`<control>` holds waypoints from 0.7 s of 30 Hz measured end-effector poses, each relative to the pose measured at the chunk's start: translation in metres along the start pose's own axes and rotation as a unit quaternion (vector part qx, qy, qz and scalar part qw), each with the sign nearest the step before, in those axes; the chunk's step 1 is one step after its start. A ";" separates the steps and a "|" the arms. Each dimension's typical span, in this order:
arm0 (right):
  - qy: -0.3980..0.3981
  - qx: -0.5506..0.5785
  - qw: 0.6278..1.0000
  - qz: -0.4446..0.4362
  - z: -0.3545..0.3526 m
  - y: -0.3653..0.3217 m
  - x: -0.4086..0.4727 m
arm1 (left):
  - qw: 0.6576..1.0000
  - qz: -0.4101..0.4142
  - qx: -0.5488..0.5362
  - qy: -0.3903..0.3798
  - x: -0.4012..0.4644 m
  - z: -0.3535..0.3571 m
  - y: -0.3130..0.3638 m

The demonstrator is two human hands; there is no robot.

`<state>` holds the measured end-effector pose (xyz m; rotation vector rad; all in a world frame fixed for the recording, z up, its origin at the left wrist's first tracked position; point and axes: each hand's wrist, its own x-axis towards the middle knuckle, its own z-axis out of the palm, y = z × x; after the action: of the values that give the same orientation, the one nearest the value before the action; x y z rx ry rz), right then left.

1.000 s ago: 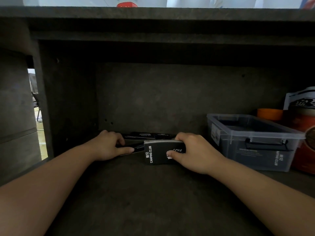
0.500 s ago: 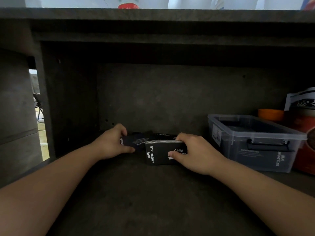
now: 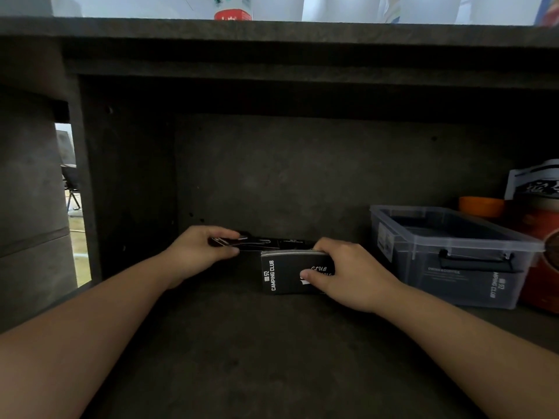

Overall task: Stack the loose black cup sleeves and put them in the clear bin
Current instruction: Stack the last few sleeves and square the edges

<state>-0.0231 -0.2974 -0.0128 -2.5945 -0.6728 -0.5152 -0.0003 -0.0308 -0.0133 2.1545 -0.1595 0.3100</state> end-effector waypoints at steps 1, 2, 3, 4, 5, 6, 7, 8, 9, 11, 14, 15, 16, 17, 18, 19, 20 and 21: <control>0.001 0.000 1.000 0.000 0.000 0.000 0.000 | 1.000 -0.014 0.000 -0.024 0.000 0.001 -0.001; 0.002 -0.002 1.000 0.000 0.001 0.000 0.000 | 0.999 -0.020 -0.003 -0.030 0.000 0.004 0.000; 0.003 -0.003 1.000 -0.001 0.001 0.000 0.000 | 1.000 -0.010 -0.008 -0.020 0.000 0.005 0.001; 0.005 -0.003 1.000 0.002 0.001 0.000 0.000 | 1.000 0.014 -0.016 -0.004 0.000 0.007 0.002; 0.005 0.004 1.000 0.008 0.001 0.000 -0.001 | 0.998 0.042 -0.037 0.010 0.000 0.007 0.003; 0.004 0.017 1.000 0.018 0.002 0.000 -0.001 | 0.996 0.055 -0.068 0.015 0.000 0.008 0.005; 0.004 0.034 0.999 0.028 0.002 -0.001 -0.002 | 0.993 0.054 -0.105 0.005 -0.001 0.008 0.006; 0.008 0.050 0.998 0.034 0.003 -0.002 -0.003 | 0.990 0.040 -0.135 -0.015 -0.003 0.009 0.008; 0.015 0.061 0.997 0.039 0.005 -0.003 -0.004 | 0.986 0.028 -0.158 -0.037 -0.005 0.011 0.011; 0.024 0.074 0.996 0.043 0.007 -0.003 -0.004 | 0.975 -0.002 -0.209 -0.070 -0.010 0.020 0.019; 0.030 0.080 0.995 0.058 0.011 -0.006 -0.002 | 0.969 -0.034 -0.232 -0.076 -0.018 0.042 0.035; 0.043 0.081 0.994 0.065 0.013 -0.008 -0.001 | 0.981 -0.029 -0.185 -0.058 -0.021 0.048 0.039; 0.062 0.084 0.992 0.069 0.015 -0.010 -0.001 | 0.991 -0.019 -0.124 -0.035 -0.020 0.054 0.040; 0.083 0.089 0.990 0.071 0.017 -0.012 0.000 | 0.998 -0.013 -0.060 -0.007 -0.018 0.058 0.038; 0.098 0.095 0.988 0.068 0.018 -0.014 0.000 | 1.000 -0.011 -0.014 0.024 -0.016 0.060 0.036; 0.104 0.103 0.987 0.063 0.020 -0.014 0.001 | 0.999 -0.016 0.003 0.051 -0.014 0.061 0.034; 0.101 0.109 0.987 0.054 0.020 -0.016 0.001 | 0.997 -0.015 -0.011 0.076 -0.013 0.062 0.033; 0.092 0.112 0.988 0.045 0.020 -0.017 0.001 | 0.994 0.004 -0.038 0.098 -0.014 0.063 0.033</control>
<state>-0.0264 -0.2740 -0.0246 -2.3214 -0.5184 -0.6044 -0.0112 -0.1013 -0.0254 2.0345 -0.0665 0.5092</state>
